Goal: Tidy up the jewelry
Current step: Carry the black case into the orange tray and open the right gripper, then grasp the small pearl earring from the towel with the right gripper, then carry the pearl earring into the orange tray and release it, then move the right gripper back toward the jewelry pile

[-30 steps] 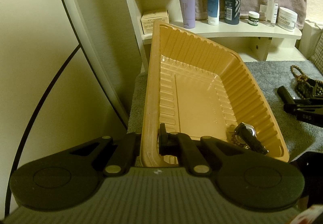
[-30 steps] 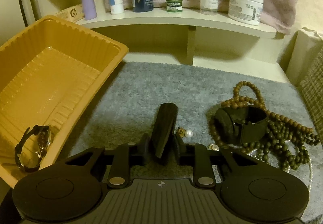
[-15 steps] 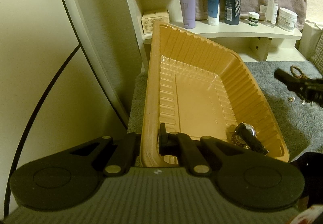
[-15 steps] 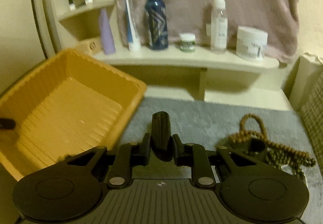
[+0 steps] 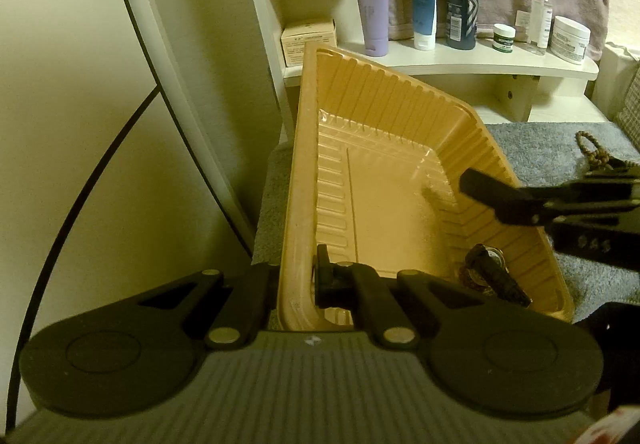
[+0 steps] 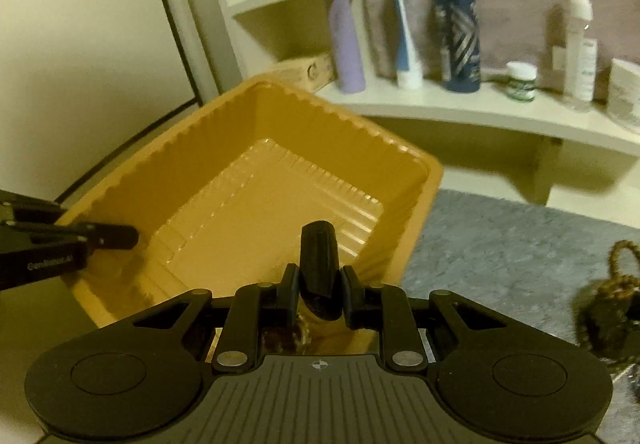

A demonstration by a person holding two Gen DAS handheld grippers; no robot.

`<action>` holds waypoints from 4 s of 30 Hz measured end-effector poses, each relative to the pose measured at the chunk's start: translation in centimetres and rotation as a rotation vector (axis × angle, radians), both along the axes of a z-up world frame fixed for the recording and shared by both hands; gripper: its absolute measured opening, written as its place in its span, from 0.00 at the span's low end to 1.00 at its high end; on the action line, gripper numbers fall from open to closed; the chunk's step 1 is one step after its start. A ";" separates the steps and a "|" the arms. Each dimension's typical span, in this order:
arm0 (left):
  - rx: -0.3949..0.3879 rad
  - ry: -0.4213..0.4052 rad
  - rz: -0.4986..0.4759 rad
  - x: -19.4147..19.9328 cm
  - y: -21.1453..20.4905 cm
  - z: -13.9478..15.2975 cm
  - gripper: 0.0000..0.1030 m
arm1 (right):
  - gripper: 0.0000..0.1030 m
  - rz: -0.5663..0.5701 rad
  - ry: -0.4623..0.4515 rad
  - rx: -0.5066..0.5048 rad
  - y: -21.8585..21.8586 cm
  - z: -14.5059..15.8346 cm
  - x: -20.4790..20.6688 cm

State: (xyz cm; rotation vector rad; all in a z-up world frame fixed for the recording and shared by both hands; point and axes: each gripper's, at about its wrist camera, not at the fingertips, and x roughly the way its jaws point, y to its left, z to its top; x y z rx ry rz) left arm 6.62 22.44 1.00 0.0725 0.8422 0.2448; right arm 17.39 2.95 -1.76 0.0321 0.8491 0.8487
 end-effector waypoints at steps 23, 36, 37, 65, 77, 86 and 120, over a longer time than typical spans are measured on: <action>0.010 -0.001 -0.002 -0.2 -0.3 0.0 0.02 | 0.50 -0.337 0.003 -0.046 -10.7 -1.4 -0.7; 0.013 0.001 -0.004 -0.2 -0.3 0.0 0.02 | 0.45 -0.345 -0.068 -0.149 -10.4 -3.2 0.4; 0.013 0.001 -0.004 -0.2 -0.3 0.0 0.02 | 0.43 -0.343 -0.071 -0.161 -10.1 -3.4 0.7; 0.013 0.003 -0.006 -0.2 -0.2 -0.1 0.02 | 0.16 -0.347 -0.076 -0.212 -7.8 -3.4 2.1; 0.021 0.013 -0.016 -0.1 -0.4 -0.1 0.02 | 0.16 -0.261 -0.076 -0.105 -5.4 0.4 2.0; 0.041 0.053 -0.035 0.1 -0.4 -0.2 0.02 | 0.16 -0.094 -0.052 -0.034 -1.3 2.1 1.0; 0.077 0.129 -0.092 1.0 -0.5 -0.2 0.02 | 0.47 -0.315 -0.039 -0.083 -9.6 0.4 0.7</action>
